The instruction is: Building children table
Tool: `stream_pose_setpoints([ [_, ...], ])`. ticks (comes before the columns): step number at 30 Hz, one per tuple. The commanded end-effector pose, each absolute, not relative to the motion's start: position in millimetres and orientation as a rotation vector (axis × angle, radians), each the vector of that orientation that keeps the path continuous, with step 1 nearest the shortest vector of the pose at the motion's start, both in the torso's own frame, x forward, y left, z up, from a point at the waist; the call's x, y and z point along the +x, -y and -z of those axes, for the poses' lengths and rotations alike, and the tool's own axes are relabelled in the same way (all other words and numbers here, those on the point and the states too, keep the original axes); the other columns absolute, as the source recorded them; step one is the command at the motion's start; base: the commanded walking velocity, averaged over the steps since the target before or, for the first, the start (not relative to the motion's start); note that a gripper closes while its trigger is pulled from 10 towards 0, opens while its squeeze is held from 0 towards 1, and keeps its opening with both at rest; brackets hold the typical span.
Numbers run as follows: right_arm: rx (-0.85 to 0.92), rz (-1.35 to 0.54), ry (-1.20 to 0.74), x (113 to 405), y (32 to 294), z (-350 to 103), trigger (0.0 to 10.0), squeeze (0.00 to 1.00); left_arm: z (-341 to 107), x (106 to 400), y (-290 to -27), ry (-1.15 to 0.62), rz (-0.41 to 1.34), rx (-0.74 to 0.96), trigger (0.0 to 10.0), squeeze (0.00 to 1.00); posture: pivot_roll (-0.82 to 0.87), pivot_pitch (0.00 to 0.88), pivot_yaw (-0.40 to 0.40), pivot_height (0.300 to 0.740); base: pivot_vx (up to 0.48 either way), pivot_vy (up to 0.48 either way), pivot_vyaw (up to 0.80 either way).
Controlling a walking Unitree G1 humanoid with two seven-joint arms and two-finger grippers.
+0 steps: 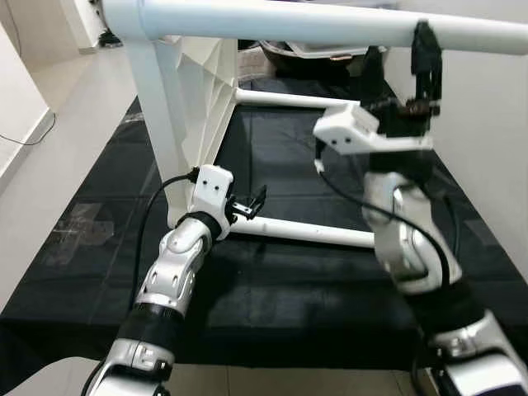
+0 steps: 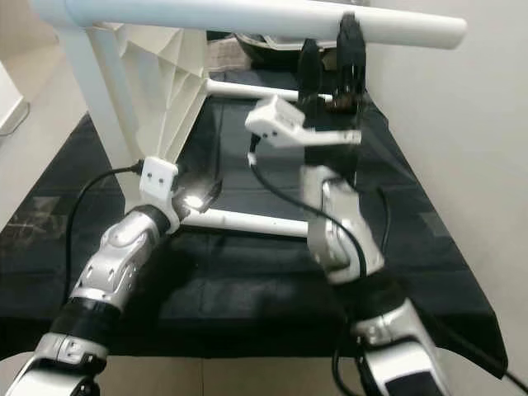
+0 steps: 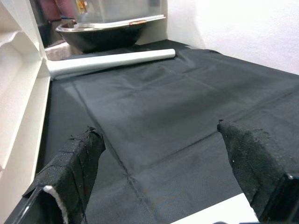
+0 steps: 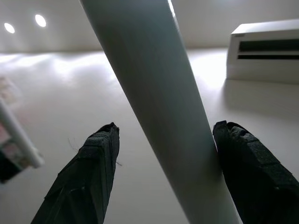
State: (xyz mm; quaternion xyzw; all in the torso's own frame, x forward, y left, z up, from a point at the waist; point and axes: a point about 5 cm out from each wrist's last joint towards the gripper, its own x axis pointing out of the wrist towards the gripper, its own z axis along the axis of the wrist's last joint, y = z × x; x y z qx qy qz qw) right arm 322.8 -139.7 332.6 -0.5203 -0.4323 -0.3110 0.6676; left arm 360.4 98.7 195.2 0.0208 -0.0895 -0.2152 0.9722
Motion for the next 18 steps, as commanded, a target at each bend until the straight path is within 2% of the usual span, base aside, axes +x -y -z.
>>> stream_pose_setpoints([
  [1, -1.198, 0.718, 0.975, 325, 140, -331, 10.0, 0.0, -194, 362, -102, 0.181, 0.431, 0.028, 10.0, 0.0, 0.08, 0.174, -0.002, 0.74, 0.0, 0.0, 0.0],
  [8, -1.213, 0.804, 0.989, 333, 141, -341, 10.0, 0.0, -194, 367, -109, 0.184, 0.414, 0.031, 10.0, 0.0, 0.08, 0.179, -0.003, 0.74, 0.0, 0.0, 0.0],
  [18, -1.165, 0.836, 1.045, 338, 130, -356, 10.0, 0.0, -199, 385, -137, 0.176, 0.36, 0.084, 10.0, 0.0, 0.07, 0.185, -0.003, 0.74, 0.0, 0.0, 0.0],
])
